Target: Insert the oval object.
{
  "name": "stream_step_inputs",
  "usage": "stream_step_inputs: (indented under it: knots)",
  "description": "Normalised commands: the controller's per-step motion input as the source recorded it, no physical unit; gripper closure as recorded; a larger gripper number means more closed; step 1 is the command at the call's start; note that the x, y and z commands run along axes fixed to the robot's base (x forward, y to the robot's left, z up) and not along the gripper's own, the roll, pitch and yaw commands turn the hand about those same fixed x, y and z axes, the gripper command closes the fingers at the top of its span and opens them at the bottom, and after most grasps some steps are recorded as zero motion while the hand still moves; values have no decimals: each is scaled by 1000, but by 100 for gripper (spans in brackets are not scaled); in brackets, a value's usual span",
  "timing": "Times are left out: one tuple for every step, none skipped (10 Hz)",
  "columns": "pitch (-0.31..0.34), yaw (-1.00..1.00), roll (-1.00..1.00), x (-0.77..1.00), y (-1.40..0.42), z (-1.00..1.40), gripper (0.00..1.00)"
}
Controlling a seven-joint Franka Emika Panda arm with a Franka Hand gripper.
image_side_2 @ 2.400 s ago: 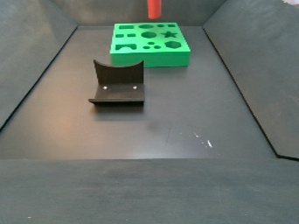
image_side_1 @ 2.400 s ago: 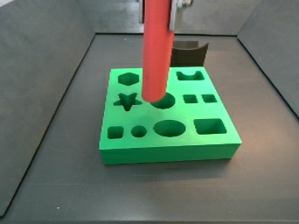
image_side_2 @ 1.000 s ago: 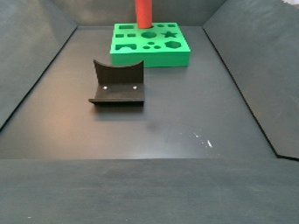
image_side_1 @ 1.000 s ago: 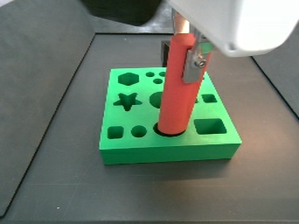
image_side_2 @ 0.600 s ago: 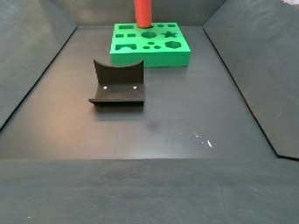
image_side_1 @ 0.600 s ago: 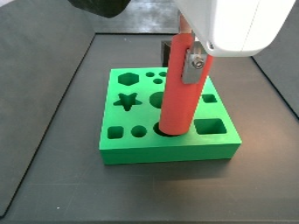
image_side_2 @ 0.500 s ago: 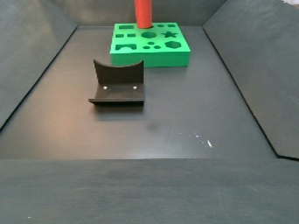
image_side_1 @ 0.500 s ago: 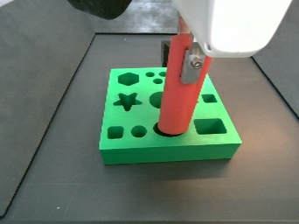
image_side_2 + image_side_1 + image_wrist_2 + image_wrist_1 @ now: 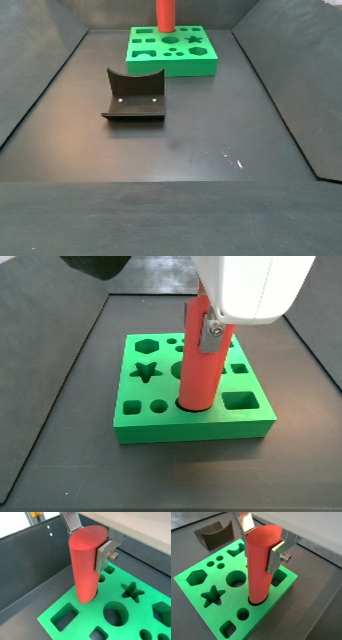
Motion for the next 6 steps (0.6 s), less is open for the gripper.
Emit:
stream_step_inputs:
  knots:
    - [-50,-197,-146,0,-34,-6,100]
    - [0,-114,-47,-114,0,-20,100]
    - [0,-83,-27,-231,0,-20,100]
    - [0,0,-13,-126,77,-14,100]
    - [0,0,0,0,94,-43,100]
    - [0,86,0,66,63,-86,100]
